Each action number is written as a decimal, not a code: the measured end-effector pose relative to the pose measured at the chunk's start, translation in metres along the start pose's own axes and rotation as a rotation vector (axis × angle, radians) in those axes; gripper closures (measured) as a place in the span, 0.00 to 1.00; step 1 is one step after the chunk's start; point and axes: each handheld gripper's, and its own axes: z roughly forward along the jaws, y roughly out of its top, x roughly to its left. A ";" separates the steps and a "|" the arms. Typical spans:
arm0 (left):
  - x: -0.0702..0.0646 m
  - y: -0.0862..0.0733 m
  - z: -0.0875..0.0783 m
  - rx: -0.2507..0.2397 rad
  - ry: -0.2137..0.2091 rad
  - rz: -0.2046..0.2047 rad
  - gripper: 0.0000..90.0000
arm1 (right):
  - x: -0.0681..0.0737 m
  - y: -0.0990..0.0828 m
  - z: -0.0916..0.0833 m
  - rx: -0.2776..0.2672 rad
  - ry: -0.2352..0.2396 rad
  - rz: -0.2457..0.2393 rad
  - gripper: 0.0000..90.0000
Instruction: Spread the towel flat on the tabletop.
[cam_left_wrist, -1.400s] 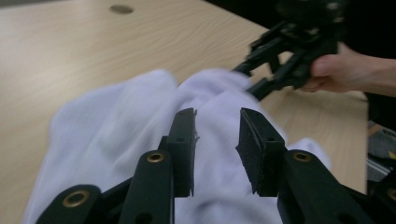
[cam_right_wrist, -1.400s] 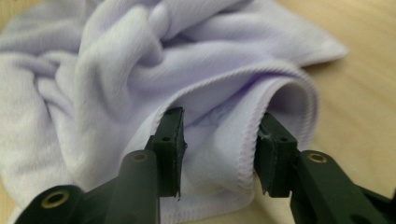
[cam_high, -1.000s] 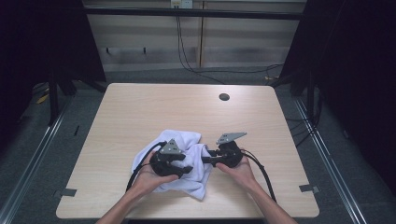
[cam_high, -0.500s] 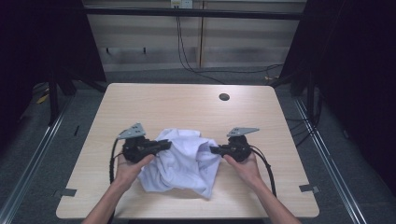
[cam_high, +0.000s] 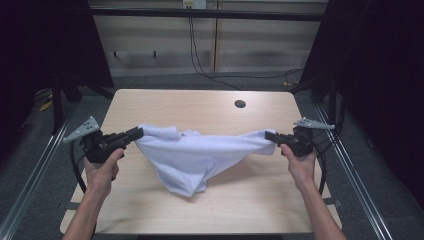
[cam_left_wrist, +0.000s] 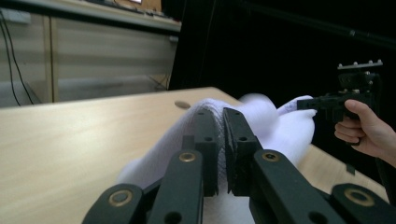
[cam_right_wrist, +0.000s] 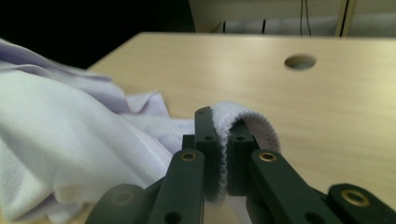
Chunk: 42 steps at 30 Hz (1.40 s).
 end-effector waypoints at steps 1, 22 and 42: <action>0.000 0.005 -0.003 -0.018 -0.005 -0.003 0.95 | 0.000 0.005 -0.004 -0.014 0.003 -0.004 0.96; 0.016 0.120 0.021 -0.120 0.100 0.047 0.95 | -0.005 0.158 0.019 -0.143 -0.005 -0.052 0.97; -0.040 -0.063 0.025 0.232 -0.156 -0.040 0.94 | -0.042 0.001 -0.021 0.094 0.016 -0.026 0.97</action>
